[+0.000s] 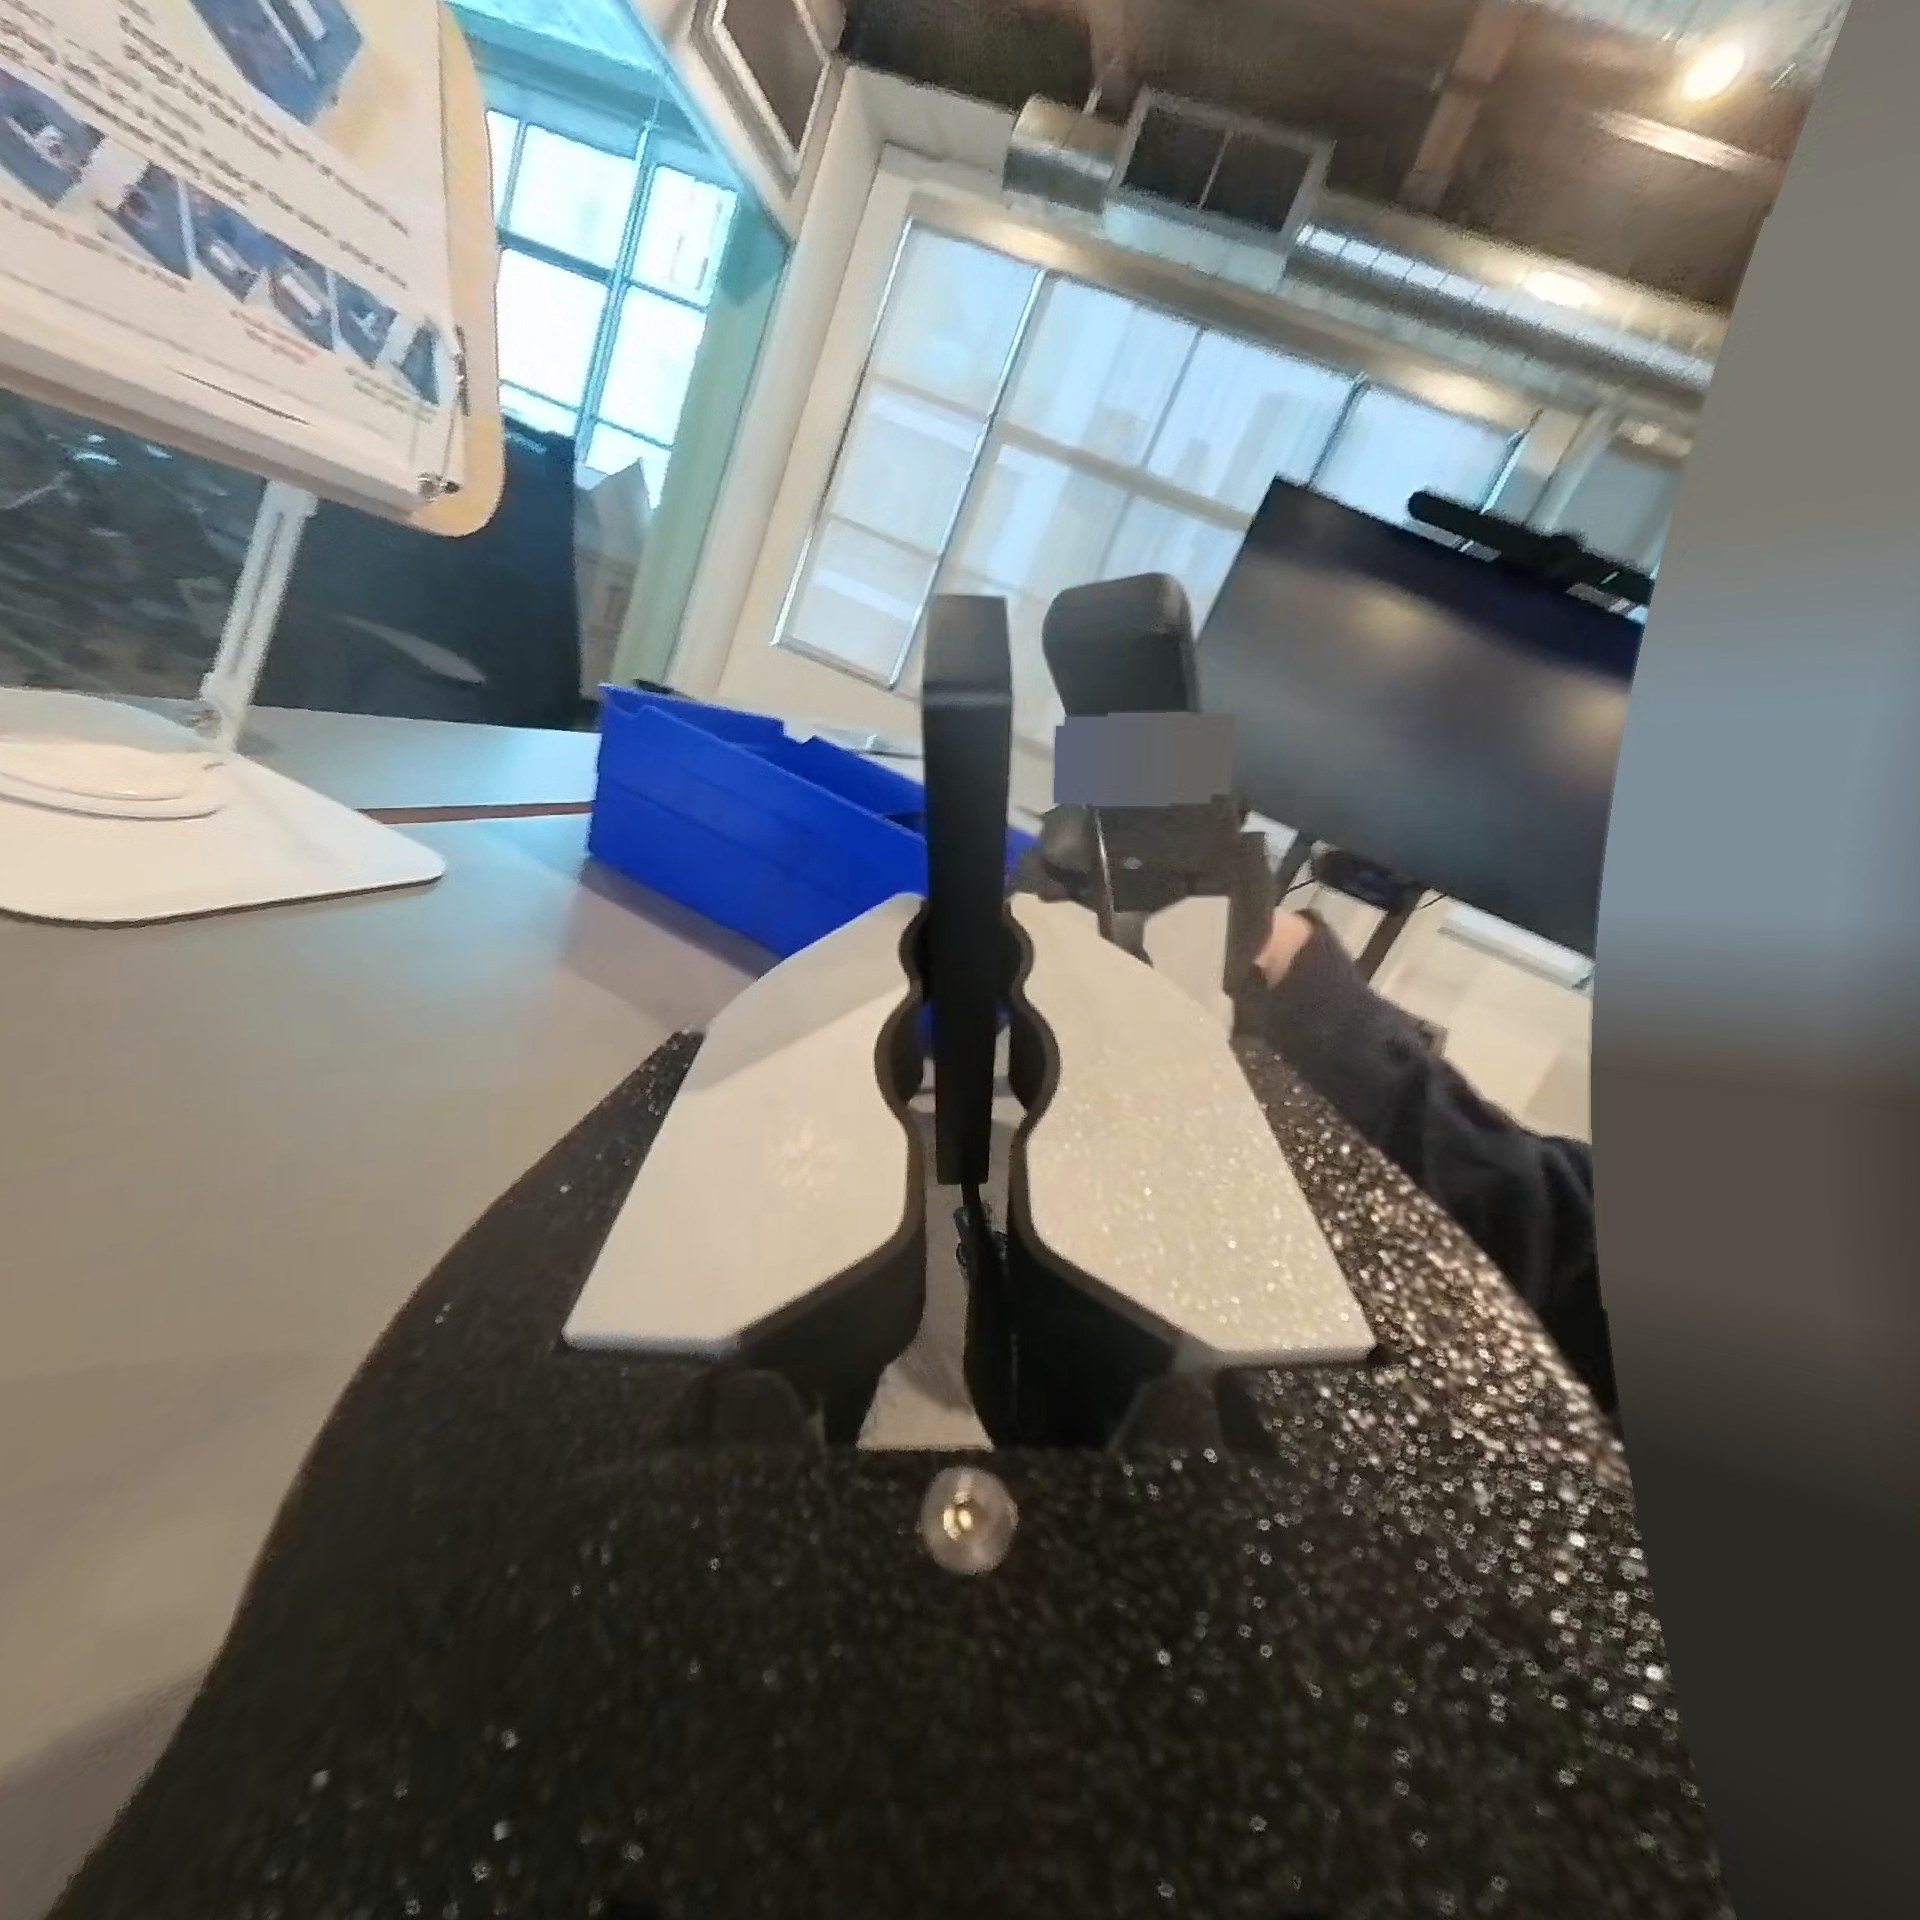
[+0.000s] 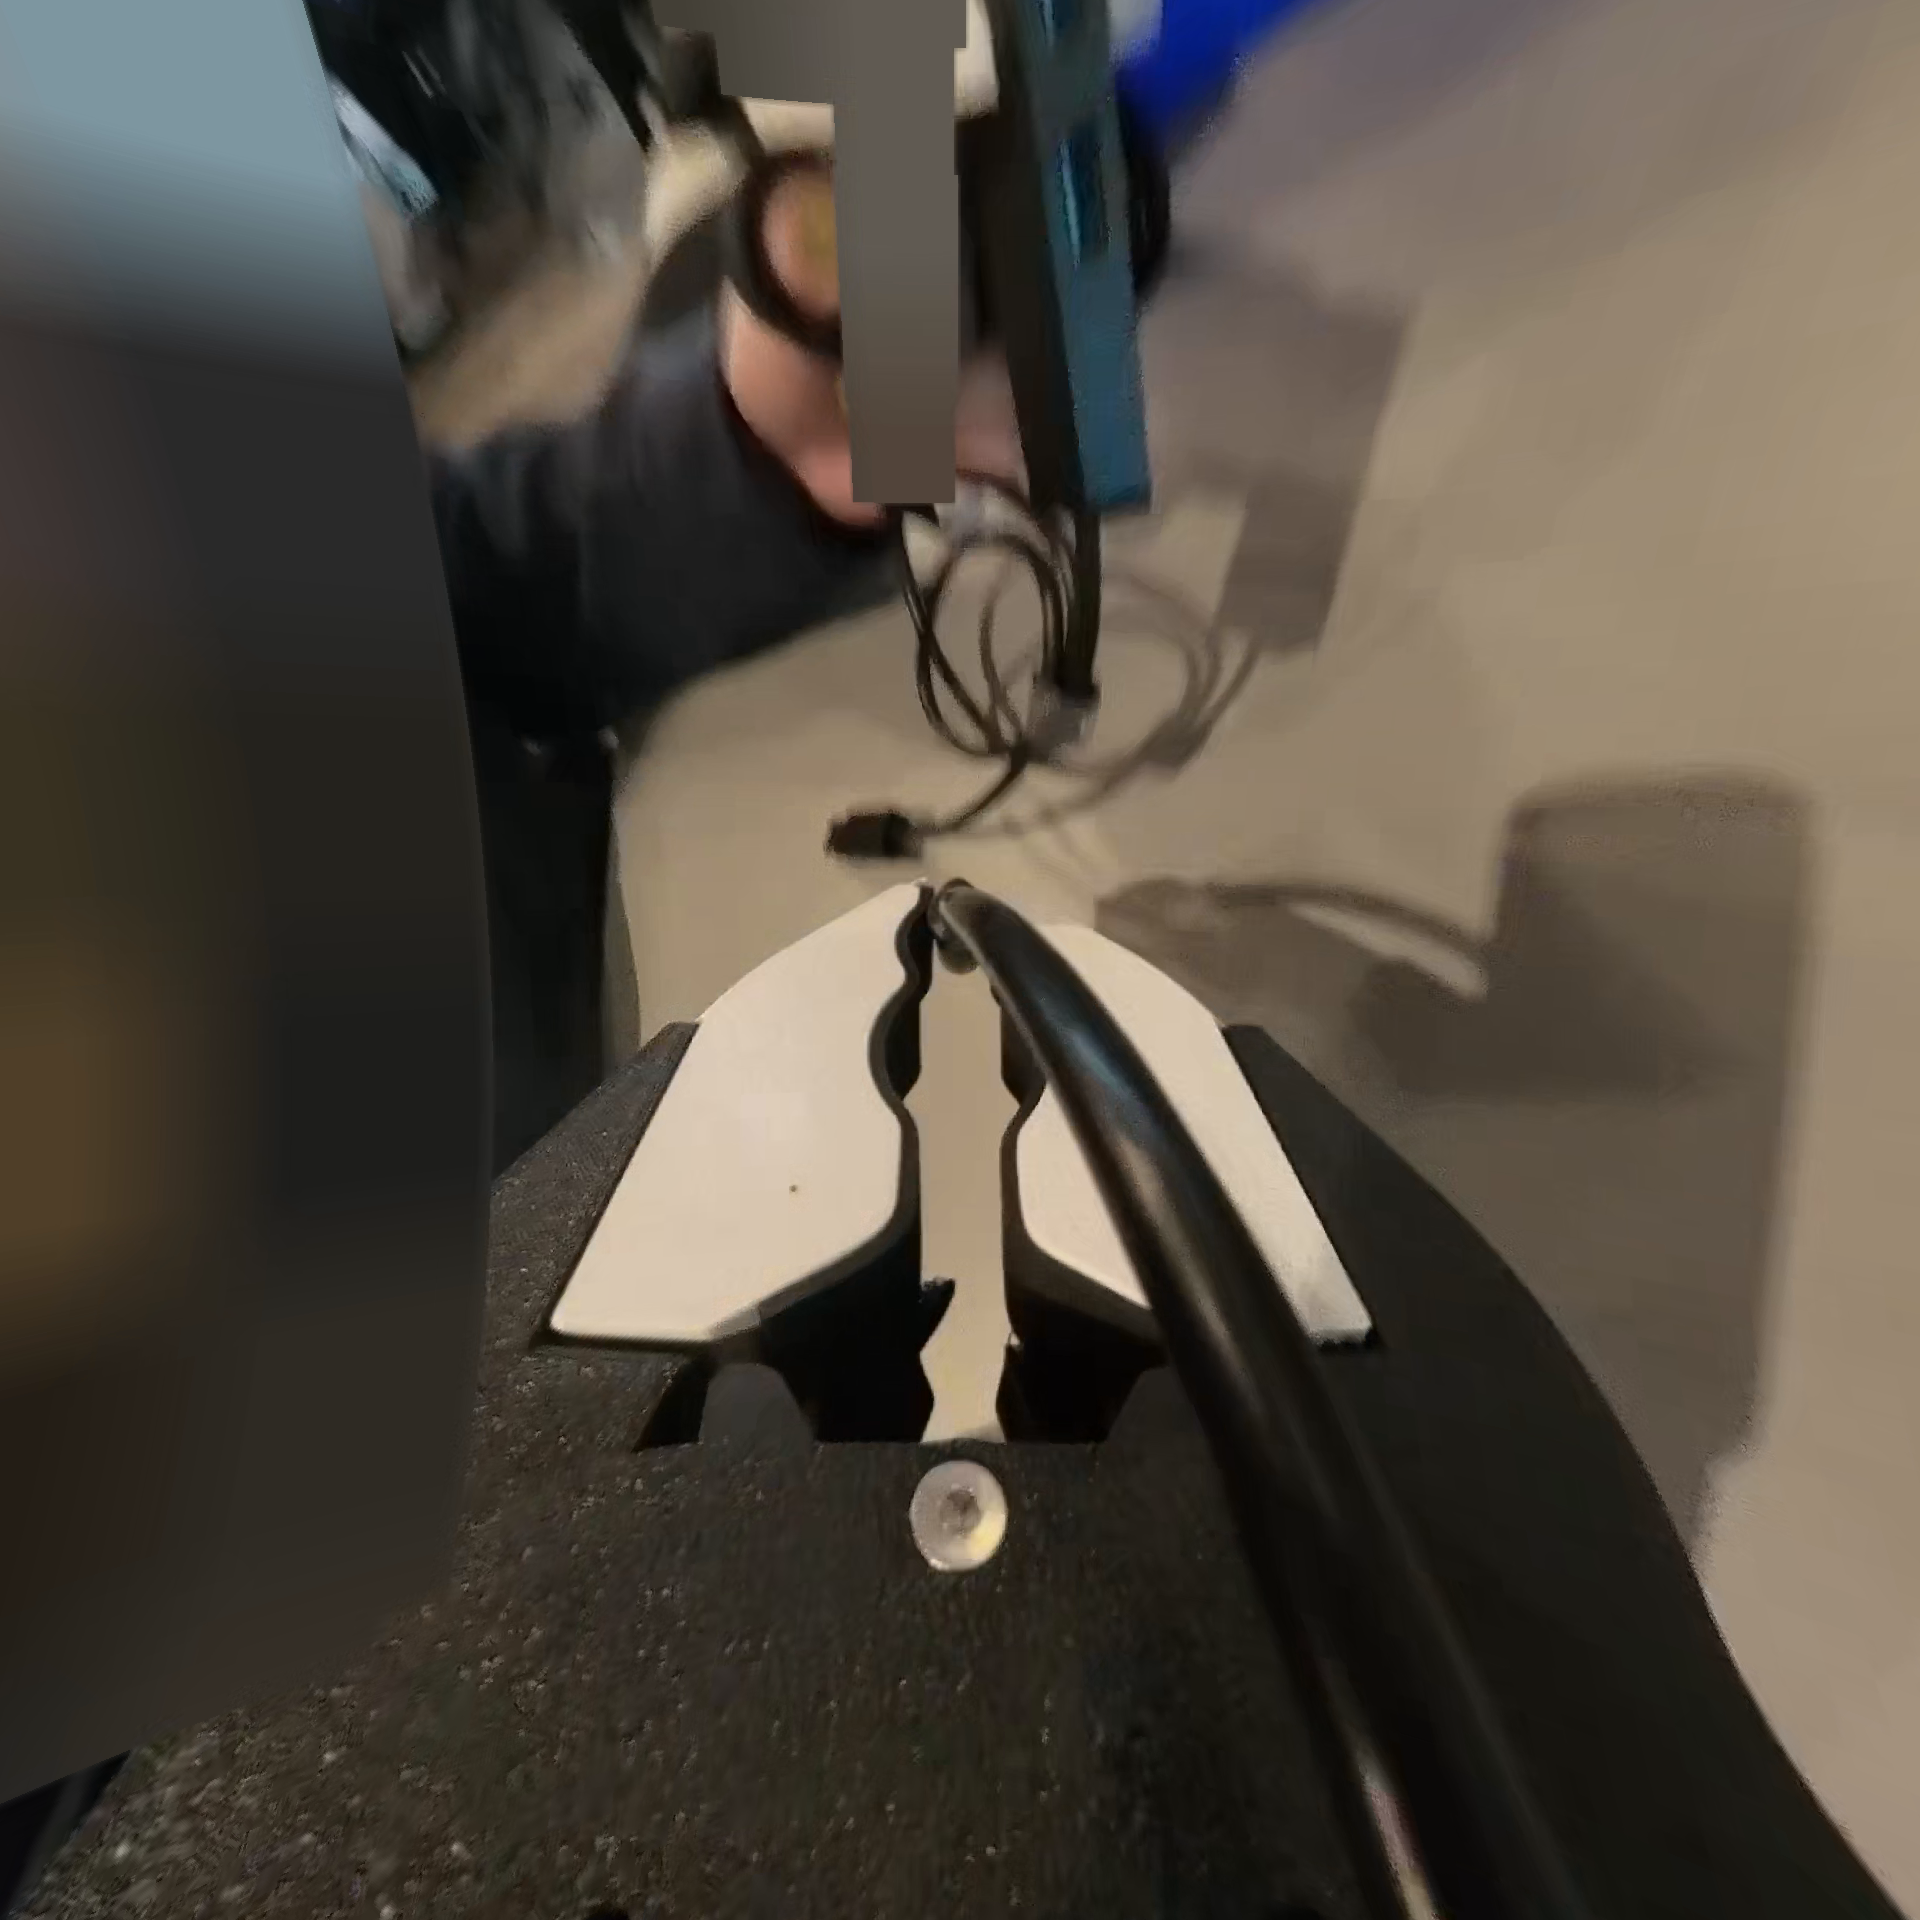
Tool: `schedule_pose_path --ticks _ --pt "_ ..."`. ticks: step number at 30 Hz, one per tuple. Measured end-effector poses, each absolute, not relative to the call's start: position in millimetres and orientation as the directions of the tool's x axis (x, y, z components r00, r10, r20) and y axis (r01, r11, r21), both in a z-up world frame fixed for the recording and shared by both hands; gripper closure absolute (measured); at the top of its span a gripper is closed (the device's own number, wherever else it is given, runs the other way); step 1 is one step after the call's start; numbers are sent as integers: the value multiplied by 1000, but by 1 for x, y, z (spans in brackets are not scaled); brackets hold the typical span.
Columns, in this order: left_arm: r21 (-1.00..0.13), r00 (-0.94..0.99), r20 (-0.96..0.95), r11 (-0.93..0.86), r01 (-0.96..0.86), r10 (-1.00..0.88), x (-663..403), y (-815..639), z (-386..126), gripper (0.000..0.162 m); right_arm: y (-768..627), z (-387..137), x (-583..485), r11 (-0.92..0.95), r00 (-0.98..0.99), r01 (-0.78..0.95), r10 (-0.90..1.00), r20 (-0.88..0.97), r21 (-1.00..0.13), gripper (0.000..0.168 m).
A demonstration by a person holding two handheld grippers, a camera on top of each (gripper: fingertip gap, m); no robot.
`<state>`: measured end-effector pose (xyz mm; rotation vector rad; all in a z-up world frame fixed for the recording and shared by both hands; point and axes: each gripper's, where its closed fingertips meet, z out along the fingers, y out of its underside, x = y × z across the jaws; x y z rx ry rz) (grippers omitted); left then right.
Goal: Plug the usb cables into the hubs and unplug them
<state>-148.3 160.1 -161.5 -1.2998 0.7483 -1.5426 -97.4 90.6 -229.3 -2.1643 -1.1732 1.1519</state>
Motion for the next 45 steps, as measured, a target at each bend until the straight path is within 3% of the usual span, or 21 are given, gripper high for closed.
schedule_pose_path --ticks 1,9,12,16,19,22,25,29,31,35,45 --pt "-897 28 373 -353 268 -927 -148 161 -162 151 89 -236 -97 -577 322 512 816 -480 -637 158" --pt "-888 18 390 -371 271 -921 -148 161 -163 151 98 -271 -80 -772 509 477 633 -584 -421 154" --pt "-882 5 402 -386 269 -916 -148 161 -163 151 97 -273 -79 -842 533 404 534 -657 -357 125" --pt "-887 2 398 -384 256 -917 -146 159 -165 151 92 -274 -76 -874 559 343 483 -674 -343 116" --pt "-887 -6 398 -387 254 -917 -145 158 -164 151 78 -284 -64 -891 628 371 448 -637 -261 106" --pt "-889 -9 395 -385 249 -919 -145 157 -165 151 68 -283 -54 -886 682 396 460 -568 -241 107" --pt "-893 -4 389 -378 245 -921 -145 158 -165 151 62 -274 -44 -840 700 453 542 -464 -299 110" --pt "-888 -7 395 -384 255 -919 -147 159 -164 151 98 -263 -10 -715 741 545 655 -148 -438 127" --pt "-886 -9 398 -387 255 -917 -147 159 -165 151 117 -261 5 -660 723 609 690 -33 -440 135" --pt "-888 -8 396 -385 251 -918 -146 159 -166 151 145 -271 30 -578 632 753 768 101 -315 143" --pt "-887 -21 394 -386 253 -919 -146 157 -163 151 167 -292 43 -456 453 890 883 126 -7 151"
